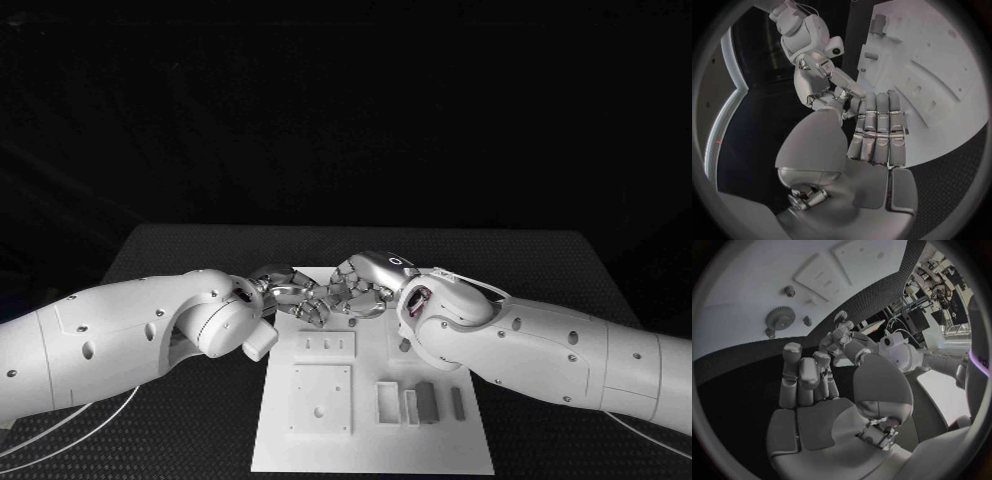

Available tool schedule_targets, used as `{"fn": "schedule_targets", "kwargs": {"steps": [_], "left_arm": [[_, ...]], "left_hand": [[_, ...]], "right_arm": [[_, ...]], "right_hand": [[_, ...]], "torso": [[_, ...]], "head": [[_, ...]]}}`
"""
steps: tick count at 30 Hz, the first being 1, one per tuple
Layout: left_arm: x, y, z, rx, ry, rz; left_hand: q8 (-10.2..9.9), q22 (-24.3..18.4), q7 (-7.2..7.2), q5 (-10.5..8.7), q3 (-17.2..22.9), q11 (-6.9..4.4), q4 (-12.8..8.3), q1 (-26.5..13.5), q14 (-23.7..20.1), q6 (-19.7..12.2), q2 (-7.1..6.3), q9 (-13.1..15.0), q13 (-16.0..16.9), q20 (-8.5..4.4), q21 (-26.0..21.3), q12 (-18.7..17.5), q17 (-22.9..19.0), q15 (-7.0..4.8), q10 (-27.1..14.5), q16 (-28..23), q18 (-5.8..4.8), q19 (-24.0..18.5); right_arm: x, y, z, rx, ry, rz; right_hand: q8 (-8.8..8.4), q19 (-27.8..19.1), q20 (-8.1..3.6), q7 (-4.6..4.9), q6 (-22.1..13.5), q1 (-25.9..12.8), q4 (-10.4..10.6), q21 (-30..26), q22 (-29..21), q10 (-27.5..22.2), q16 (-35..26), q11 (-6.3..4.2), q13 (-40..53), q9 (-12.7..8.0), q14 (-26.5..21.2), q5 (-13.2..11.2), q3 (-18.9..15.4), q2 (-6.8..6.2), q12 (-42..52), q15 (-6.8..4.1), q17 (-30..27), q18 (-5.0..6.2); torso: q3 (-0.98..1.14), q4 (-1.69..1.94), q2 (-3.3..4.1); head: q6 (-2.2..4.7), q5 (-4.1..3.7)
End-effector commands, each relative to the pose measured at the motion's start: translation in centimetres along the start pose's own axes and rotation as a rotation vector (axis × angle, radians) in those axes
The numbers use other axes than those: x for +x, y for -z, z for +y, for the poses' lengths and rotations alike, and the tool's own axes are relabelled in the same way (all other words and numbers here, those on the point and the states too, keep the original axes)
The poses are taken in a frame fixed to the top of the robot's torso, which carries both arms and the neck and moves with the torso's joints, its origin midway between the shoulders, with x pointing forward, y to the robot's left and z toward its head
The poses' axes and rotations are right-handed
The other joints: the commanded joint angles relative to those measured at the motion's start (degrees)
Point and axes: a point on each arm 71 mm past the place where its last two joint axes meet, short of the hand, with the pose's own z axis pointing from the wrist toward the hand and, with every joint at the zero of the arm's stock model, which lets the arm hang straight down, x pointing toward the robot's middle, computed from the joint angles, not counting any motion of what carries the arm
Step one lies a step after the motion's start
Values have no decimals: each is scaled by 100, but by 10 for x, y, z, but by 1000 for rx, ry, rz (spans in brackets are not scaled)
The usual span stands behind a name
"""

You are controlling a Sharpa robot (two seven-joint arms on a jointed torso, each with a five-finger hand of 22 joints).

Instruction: Assemble the parts on the task board

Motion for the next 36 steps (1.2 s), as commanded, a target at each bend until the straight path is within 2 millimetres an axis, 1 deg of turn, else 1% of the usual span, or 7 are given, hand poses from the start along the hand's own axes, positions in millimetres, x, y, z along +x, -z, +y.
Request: {"fn": "schedule_targets", "kwargs": {"steps": [1,7,13,18,21,28,36], "left_arm": [[3,0,-4,8,26,28],[3,0,-3,-7,41,35],[4,0,-2,-25,42,40],[4,0,-1,-31,52,40],[4,0,-1,-37,52,41],[5,0,1,-57,42,51],[4,0,0,-49,41,57]], "left_hand": [[-6,17,13,187,61,-1,-3,-108,-50,-47,-50,4,38,30,-44,-46,13,5,-51,-23,-83,-20],[97,76,22,993,197,9,-23,-232,-95,-130,-185,52,190,47,-80,-70,74,22,-94,-18,-84,-49],[254,147,10,1356,276,-6,-36,-370,-109,-181,-288,117,386,39,-80,-31,156,13,-103,49,-82,-39],[759,458,-35,1606,366,-36,-150,-391,-324,-356,-283,358,815,12,26,409,313,-5,-337,499,-80,-121],[809,496,-34,1617,381,-34,-182,-389,-350,-392,-294,393,840,18,33,466,304,-5,-377,541,-84,-138],[936,604,-52,1385,448,-46,-221,-389,-379,-435,-384,469,891,9,62,631,269,-16,-440,669,-74,-144],[1065,709,-99,1371,551,-91,-430,-267,-359,-396,-295,525,942,-22,101,822,245,-55,-431,833,-68,-99]], "right_arm": [[5,1,0,-2,8,27],[5,1,0,-3,7,27],[5,1,1,-3,7,27],[5,1,1,-6,6,25],[5,0,2,-7,5,25],[5,0,2,-8,5,23],[6,0,3,-11,3,23]], "right_hand": [[33,-12,11,107,142,-18,29,31,108,36,1,-16,10,12,0,29,-8,56,1,-38,-3,247],[32,-12,10,106,144,-17,27,31,108,36,2,-16,10,12,2,29,-7,56,1,-39,0,247],[31,-12,10,106,145,-17,25,31,108,36,1,-17,10,12,1,29,-7,56,1,-39,-3,247],[30,-12,9,106,146,-16,23,32,108,37,3,-17,10,13,4,29,-6,56,1,-40,3,247],[30,-12,9,105,146,-16,23,32,108,37,3,-17,10,13,4,29,-6,57,1,-40,3,247],[29,-11,8,105,148,-15,21,33,108,38,3,-18,10,13,5,29,-5,57,1,-40,2,247],[27,-10,8,105,149,-18,21,34,108,39,5,-18,11,14,9,29,-7,56,1,-41,8,247]], "torso": [[-1,0,-1],[5,-1,0],[3,-2,0],[6,-1,-1],[3,0,1],[1,4,0],[-1,4,-1]], "head": [[-5,1],[-7,3],[-14,-3],[-21,-4],[-28,-7],[-52,-12],[-59,-10]]}}
